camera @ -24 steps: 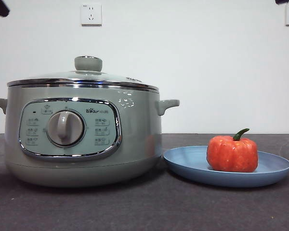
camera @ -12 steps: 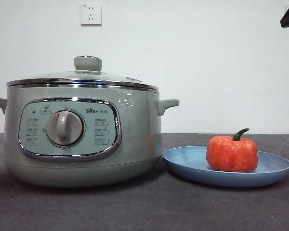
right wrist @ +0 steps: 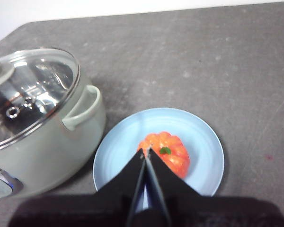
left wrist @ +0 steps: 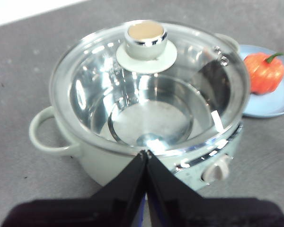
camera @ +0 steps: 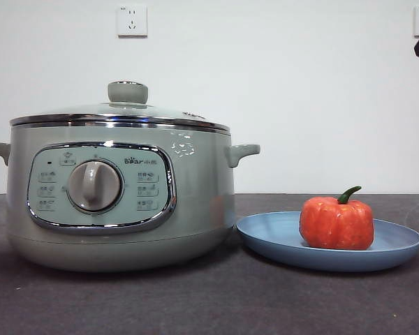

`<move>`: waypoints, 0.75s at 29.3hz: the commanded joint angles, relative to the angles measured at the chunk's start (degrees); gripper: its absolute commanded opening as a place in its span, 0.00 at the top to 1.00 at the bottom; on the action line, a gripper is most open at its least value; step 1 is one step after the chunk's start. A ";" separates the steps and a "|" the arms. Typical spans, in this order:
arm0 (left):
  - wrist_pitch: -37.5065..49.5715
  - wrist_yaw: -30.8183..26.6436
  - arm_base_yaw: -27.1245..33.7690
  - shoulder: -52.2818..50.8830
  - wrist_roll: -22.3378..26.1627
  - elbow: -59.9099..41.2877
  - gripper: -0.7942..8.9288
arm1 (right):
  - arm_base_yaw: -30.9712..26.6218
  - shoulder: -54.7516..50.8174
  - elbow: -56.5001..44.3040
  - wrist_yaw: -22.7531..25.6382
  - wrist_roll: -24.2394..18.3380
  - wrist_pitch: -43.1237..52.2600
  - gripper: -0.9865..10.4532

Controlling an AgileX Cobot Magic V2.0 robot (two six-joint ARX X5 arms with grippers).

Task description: Take the pumpkin out from the steamer,put the pumpkin in the blue plate,close the lid

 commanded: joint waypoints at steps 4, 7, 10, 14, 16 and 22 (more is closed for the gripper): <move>3.78 4.35 11.02 -14.78 -1.22 -2.91 0.92 | 0.09 -0.04 -0.42 0.20 0.57 -0.98 0.93; 8.17 2.69 18.56 -19.80 -0.72 -6.86 0.92 | 0.09 -0.04 -0.42 0.17 0.57 -1.01 0.93; 13.40 2.45 27.56 -23.58 -0.59 -14.99 0.92 | 0.09 -0.07 -0.42 0.20 0.57 -0.98 0.93; 21.57 3.08 32.63 -23.80 -1.07 -27.34 0.92 | 0.09 -0.04 -0.42 0.17 0.57 -1.01 0.93; 24.61 3.08 33.35 -23.82 -1.05 -31.82 0.92 | 0.09 -0.04 -0.42 0.17 0.57 -1.01 0.93; 23.17 3.06 33.66 -23.82 -1.25 -35.58 0.92 | 0.09 -0.04 -0.42 0.17 0.57 -0.98 0.93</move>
